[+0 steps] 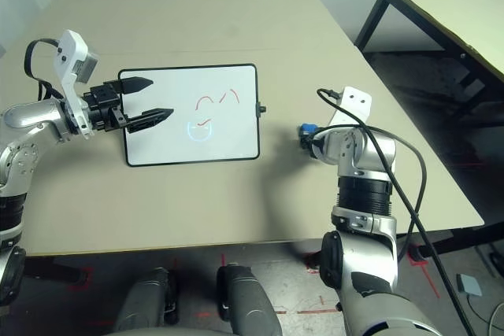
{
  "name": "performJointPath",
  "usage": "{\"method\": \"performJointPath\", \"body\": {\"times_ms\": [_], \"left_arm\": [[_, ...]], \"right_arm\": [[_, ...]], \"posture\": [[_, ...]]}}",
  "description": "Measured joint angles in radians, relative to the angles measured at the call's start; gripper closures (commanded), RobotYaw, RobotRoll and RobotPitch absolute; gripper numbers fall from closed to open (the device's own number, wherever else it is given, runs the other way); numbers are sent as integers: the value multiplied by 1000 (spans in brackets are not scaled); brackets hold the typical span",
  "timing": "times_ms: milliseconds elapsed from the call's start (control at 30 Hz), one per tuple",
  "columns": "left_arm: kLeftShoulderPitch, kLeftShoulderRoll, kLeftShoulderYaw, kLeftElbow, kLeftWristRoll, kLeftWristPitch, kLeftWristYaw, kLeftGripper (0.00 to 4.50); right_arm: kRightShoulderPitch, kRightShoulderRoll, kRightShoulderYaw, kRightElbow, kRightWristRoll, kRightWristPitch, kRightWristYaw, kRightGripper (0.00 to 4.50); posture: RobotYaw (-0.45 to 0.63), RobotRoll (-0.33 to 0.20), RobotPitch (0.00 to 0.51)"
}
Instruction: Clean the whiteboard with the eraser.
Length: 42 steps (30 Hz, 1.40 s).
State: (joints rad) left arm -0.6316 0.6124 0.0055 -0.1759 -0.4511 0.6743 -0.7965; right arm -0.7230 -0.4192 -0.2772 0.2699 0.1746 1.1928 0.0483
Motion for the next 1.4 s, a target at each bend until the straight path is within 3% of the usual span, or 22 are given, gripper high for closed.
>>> {"method": "performJointPath", "body": {"times_ms": [233, 367, 533, 700, 900, 1133, 1400], "left_arm": [[0, -3, 0, 1, -2, -1, 2, 0], [0, -3, 1, 3, -1, -4, 0, 0], [-4, -4, -3, 27, 4, -12, -15, 0], [-28, -6, -22, 47, 11, -32, -38, 0], [-41, -6, -26, 85, 26, -44, -64, 0], [-52, -2, -27, 96, 28, -46, -78, 0], [-52, 1, -27, 83, 27, -27, -78, 0]], "right_arm": [[-6, -57, 31, 119, -7, -149, 54, 3695], [-11, -119, 108, 137, -42, -239, 123, 3700], [-131, -171, 219, 74, -71, -311, 247, 3702], [-258, -126, 325, -172, -38, -254, 368, 3703], [-246, -56, 477, -349, -2, -212, 482, 3703], [-173, -42, 608, -308, -66, -349, 518, 3703], [-163, -19, 635, -140, -176, -569, 520, 3703]], "posture": [[4, 0, 131], [-3, 0, 128], [-13, 0, 122], [-20, 0, 121], [-9, 0, 125], [18, 0, 134], [21, 0, 138]]}}
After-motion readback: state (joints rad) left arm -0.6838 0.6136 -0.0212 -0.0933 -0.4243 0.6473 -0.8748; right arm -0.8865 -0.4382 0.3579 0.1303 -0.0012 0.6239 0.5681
